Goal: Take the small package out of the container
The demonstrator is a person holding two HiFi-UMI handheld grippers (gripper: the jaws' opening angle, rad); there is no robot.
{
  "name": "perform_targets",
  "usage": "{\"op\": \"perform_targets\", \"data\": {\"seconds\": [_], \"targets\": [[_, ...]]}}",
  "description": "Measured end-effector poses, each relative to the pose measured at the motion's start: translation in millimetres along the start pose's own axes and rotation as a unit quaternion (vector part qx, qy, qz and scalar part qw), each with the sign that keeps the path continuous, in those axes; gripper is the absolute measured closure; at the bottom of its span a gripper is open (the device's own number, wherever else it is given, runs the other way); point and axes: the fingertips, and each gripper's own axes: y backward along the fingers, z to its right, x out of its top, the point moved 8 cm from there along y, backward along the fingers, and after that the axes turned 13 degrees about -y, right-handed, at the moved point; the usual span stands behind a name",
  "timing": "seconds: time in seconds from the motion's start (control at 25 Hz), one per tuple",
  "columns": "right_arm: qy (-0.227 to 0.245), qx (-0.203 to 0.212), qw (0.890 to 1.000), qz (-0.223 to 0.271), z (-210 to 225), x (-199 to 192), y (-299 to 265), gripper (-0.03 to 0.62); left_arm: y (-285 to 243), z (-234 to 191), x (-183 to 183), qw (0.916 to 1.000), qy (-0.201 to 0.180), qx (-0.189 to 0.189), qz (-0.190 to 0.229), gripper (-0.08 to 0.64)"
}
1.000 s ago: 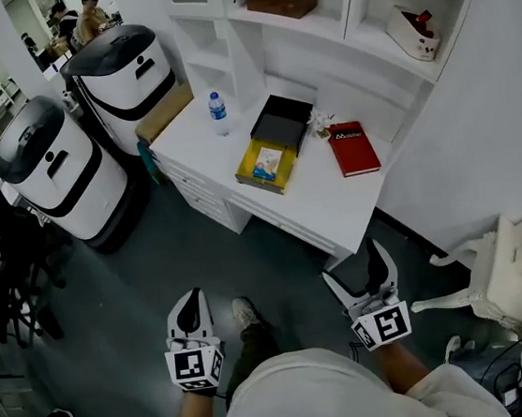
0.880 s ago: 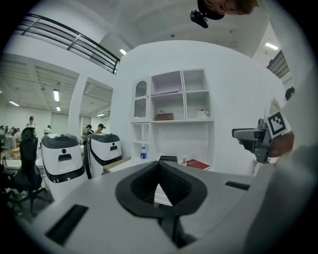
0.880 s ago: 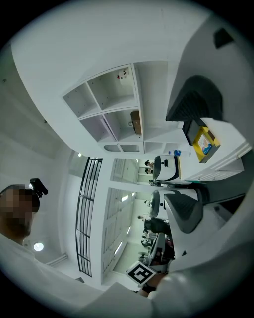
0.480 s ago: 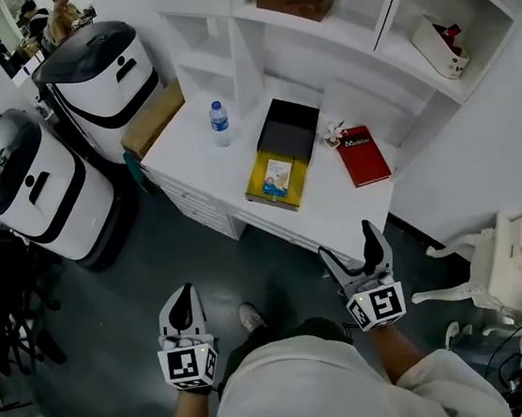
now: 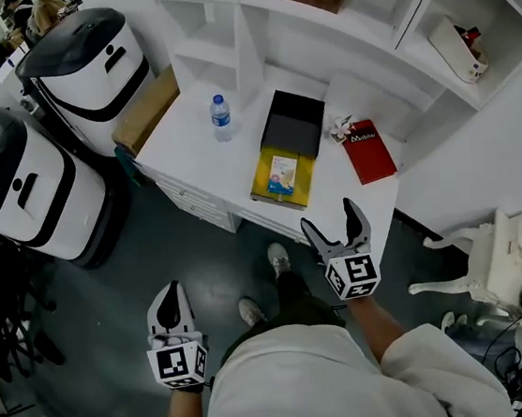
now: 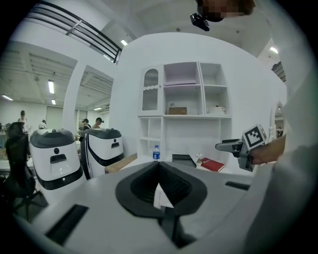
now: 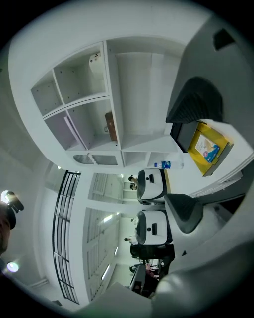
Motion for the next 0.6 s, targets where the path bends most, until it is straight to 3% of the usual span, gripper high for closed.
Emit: {"op": "perform_targets", "data": {"seconds": [0.6], "targets": [[-0.005,-0.03,0.994,-0.101,38.2,-63.4,-128.2,0.152,-47.6,-43.0,-0.7,0.9966,0.013,0.068,-0.045,0.552]]}}
